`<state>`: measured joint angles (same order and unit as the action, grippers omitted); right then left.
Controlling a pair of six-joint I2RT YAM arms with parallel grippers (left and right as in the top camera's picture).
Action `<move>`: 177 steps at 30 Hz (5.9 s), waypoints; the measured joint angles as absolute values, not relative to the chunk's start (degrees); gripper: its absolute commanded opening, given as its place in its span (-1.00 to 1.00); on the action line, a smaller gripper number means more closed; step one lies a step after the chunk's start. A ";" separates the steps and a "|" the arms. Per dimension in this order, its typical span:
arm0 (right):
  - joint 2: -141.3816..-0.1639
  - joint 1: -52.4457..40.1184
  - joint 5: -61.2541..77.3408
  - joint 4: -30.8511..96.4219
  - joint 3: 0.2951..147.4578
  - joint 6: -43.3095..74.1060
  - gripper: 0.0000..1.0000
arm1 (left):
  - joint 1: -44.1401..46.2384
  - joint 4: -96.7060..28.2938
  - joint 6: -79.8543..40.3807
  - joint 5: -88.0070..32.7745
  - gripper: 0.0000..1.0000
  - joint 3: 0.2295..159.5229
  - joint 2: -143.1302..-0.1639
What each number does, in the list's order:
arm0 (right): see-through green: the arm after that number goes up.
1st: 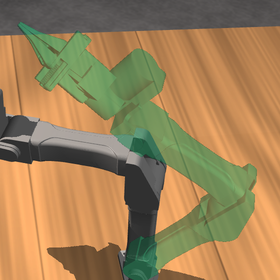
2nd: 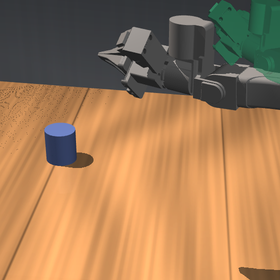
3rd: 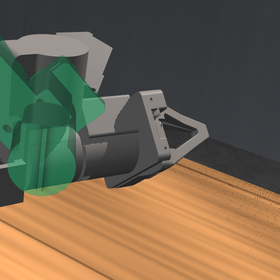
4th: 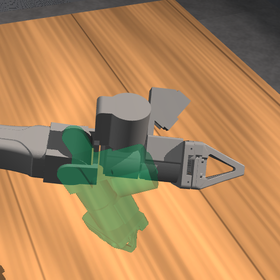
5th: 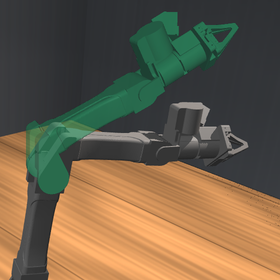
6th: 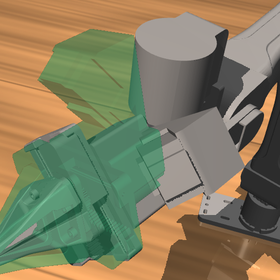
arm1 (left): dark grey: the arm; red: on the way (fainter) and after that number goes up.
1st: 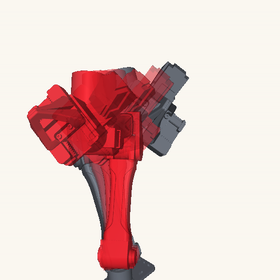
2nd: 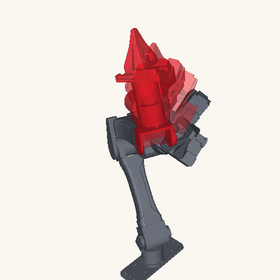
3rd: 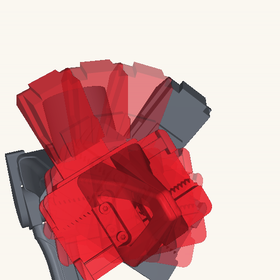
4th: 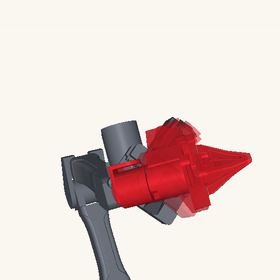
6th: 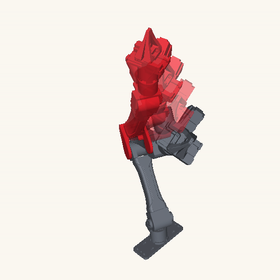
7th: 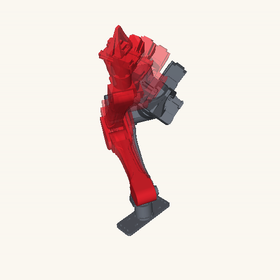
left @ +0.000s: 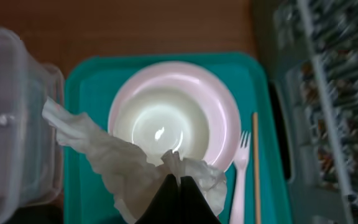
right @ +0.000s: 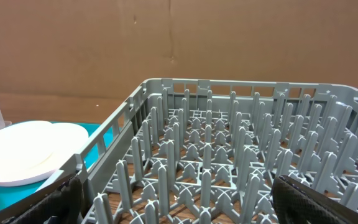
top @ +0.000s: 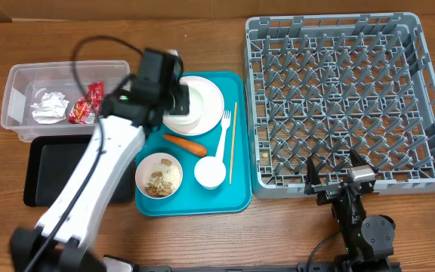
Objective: Sort waste into correct bins and load items into the dishwasher
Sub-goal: 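Carry the second tissue to the clear bin and release it, then lower the left gripper toward the small bowl of food, then grasp the rim of the pink food bowl with the left gripper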
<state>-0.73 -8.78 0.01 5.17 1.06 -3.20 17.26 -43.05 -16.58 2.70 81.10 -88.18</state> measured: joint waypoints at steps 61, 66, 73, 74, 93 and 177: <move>-0.73 -8.78 0.03 5.17 1.06 -3.20 1.00 | 2.09 -87.53 -13.19 -20.56 0.47 107.94 -103.31; -0.73 -8.80 0.01 5.15 1.06 -3.22 1.00 | 6.92 -89.65 -13.15 -20.25 0.31 105.73 -103.31; -0.73 -8.78 0.01 5.13 1.06 -3.22 1.00 | 14.57 -89.69 -15.09 -16.75 0.15 100.49 -103.31; -0.73 -8.78 0.03 5.17 1.06 -3.20 1.00 | 15.38 -89.62 -16.01 -15.68 0.14 99.72 -103.31; -0.73 -8.78 0.01 5.15 1.06 -3.18 1.00 | 20.64 -72.86 -28.77 -7.81 -0.14 79.90 -103.31; -0.73 -8.78 0.03 5.17 1.06 -3.20 1.00 | 20.64 -57.34 -33.04 -3.84 -0.92 66.67 -103.09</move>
<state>-0.73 -8.78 0.03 5.17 1.06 -3.20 20.64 -57.34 -33.04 -3.84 66.67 -103.09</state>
